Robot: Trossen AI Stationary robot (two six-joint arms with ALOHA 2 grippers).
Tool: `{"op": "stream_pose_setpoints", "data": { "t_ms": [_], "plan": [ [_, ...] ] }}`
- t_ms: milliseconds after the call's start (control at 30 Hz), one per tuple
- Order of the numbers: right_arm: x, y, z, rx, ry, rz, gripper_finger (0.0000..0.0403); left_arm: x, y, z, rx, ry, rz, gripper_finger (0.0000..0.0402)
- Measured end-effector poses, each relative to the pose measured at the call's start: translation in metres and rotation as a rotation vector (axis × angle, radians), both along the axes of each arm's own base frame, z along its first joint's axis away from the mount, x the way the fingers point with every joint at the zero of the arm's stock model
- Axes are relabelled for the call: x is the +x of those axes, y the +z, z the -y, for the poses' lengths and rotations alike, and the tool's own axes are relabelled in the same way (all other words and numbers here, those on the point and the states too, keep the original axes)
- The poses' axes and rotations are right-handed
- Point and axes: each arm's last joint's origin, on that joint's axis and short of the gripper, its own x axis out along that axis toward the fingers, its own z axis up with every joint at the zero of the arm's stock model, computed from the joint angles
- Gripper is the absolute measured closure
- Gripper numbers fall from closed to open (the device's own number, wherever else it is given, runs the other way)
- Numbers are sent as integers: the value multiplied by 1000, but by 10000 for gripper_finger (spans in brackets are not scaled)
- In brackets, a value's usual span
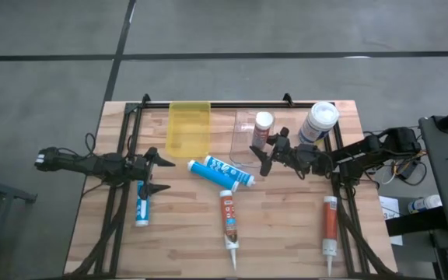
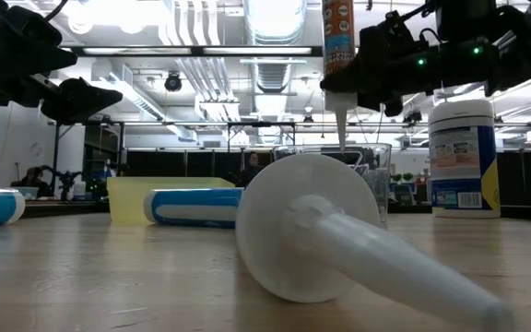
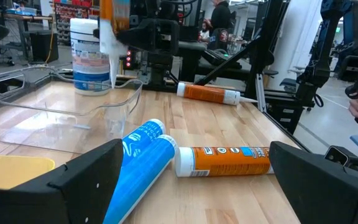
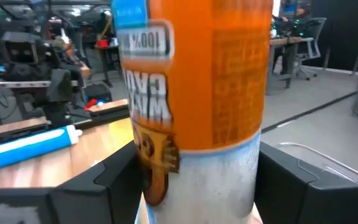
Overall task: Pick & place silicon tubes, Sealant and Lysol wipes
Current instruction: Put the middle orange sealant into the transparent bin, then put the right orange sealant into the transparent bin
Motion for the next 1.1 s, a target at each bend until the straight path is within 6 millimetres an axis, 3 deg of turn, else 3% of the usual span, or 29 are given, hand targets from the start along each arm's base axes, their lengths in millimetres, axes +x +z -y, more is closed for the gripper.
{"op": "stream_pose_setpoints", "data": {
  "t_ms": [367, 1100],
  "plan": [
    [0, 1, 0, 0, 6, 2, 46, 0, 0, 0, 0, 0, 0, 3],
    [0, 0, 0, 0, 1, -2, 39, 0, 0, 0, 0, 0, 0, 3]
  ]
}}
